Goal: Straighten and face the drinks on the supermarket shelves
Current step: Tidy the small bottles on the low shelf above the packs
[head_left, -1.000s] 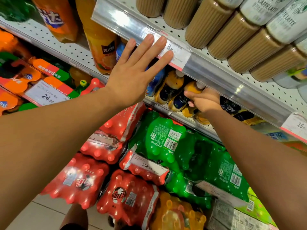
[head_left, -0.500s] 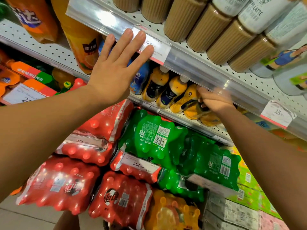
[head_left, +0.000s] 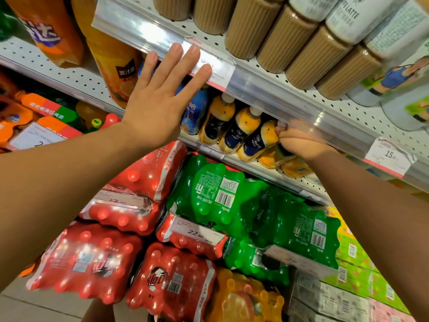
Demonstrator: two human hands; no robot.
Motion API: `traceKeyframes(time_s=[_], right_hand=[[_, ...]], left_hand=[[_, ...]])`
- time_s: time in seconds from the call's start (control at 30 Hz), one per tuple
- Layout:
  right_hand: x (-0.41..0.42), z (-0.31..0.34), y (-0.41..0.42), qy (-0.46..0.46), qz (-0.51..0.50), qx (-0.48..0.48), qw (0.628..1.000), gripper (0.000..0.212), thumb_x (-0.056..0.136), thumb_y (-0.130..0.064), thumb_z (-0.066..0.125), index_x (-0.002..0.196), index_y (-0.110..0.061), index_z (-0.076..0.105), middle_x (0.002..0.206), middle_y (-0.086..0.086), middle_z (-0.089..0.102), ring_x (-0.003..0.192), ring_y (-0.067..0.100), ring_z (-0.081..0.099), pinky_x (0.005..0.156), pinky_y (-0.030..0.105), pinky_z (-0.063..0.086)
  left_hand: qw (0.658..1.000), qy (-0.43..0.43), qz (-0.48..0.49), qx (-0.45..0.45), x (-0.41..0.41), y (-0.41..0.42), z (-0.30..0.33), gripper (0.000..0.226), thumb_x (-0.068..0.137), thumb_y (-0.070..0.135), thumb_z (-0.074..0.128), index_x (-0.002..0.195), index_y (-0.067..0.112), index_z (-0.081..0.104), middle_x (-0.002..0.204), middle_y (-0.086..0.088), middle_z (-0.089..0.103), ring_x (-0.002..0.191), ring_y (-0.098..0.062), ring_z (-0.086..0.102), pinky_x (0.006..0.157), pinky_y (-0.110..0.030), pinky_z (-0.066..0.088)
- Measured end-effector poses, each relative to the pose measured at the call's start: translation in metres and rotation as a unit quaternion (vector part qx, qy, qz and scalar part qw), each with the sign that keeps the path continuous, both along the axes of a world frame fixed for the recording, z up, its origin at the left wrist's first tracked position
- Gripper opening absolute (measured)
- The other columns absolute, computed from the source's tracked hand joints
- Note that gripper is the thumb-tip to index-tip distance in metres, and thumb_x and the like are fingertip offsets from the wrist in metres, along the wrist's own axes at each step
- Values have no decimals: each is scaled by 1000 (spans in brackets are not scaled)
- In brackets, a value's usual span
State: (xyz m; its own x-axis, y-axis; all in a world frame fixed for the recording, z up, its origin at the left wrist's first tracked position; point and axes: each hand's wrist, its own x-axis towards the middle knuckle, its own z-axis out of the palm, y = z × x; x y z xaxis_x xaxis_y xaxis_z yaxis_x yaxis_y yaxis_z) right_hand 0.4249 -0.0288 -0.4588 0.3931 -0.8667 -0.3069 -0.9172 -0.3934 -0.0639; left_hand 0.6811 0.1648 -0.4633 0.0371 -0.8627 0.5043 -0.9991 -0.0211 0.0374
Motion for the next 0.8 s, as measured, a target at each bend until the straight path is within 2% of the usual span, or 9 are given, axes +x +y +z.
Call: traceKeyframes(time_s=[0.17, 0.23, 0.3, 0.33, 0.37, 0.43, 0.47, 0.67, 0.8], right_hand=[[-2, -1, 9, -62, -50, -31, 996, 51, 96, -48, 50, 56, -16, 46, 54, 2, 42, 49, 16, 43, 46, 29, 24], [-2, -6, 8, -85, -82, -8, 993, 39, 97, -33, 55, 62, -17, 48, 62, 0, 50, 53, 14, 47, 44, 26, 35], [-2, -12, 4, -161, -141, 63, 975, 24, 94, -7, 54, 72, -16, 52, 87, -3, 63, 76, 15, 60, 66, 23, 51], [-1, -13, 4, -182, -161, 79, 967, 23, 92, 0, 50, 76, -16, 52, 97, -4, 63, 88, 15, 61, 76, 28, 53], [-1, -14, 3, -180, -170, 81, 966, 25, 91, 3, 49, 76, -16, 53, 99, -6, 62, 92, 14, 60, 75, 30, 52], [-1, -16, 1, -163, -174, 76, 968, 29, 88, 3, 49, 72, -21, 54, 96, -8, 61, 84, 11, 58, 60, 24, 46], [0, -17, 0, -168, -174, 75, 967, 30, 88, 2, 50, 72, -23, 54, 94, -9, 61, 82, 10, 57, 59, 23, 44], [0, -28, -3, -170, -197, 68, 963, 29, 91, -7, 51, 70, -26, 55, 92, -4, 63, 90, 17, 59, 85, 29, 45], [2, -33, -5, -165, -218, 40, 961, 30, 92, -8, 51, 66, -23, 52, 76, -9, 58, 93, 22, 63, 89, 33, 47]], left_hand=[[1000, -3, 1, -5, 0, -1, -3, 104, 62, -2, 58, 153, 19, 12, 159, -17, 14, 145, -38, 7, 115, -45, -11], [1000, -3, 1, -8, 1, -1, -4, 102, 63, -1, 56, 153, 19, 13, 159, -17, 15, 145, -38, 7, 115, -44, -11], [1000, -3, 1, -11, 1, -1, -4, 100, 64, -1, 53, 153, 19, 13, 158, -18, 16, 145, -38, 8, 115, -44, -12], [1000, -3, 0, -11, 1, -1, -4, 100, 64, -1, 53, 153, 19, 13, 158, -18, 16, 145, -38, 8, 115, -44, -12], [1000, -3, 0, -12, 1, -1, -4, 100, 64, -2, 54, 153, 19, 14, 158, -18, 16, 145, -38, 9, 115, -44, -11], [1000, -4, 1, -14, 1, -2, -5, 100, 64, -3, 54, 153, 18, 14, 158, -18, 17, 145, -38, 9, 115, -45, -10], [1000, -4, 1, -14, 0, -2, -5, 100, 64, -3, 54, 153, 18, 14, 158, -18, 17, 145, -38, 9, 115, -45, -9], [1000, -5, 0, -6, 1, -1, -4, 101, 64, -3, 57, 153, 18, 15, 158, -18, 17, 145, -38, 9, 116, -46, -8], [1000, 0, 4, 16, -1, 2, 1, 102, 63, -2, 57, 153, 18, 15, 159, -17, 15, 146, -38, 9, 116, -47, -7]])
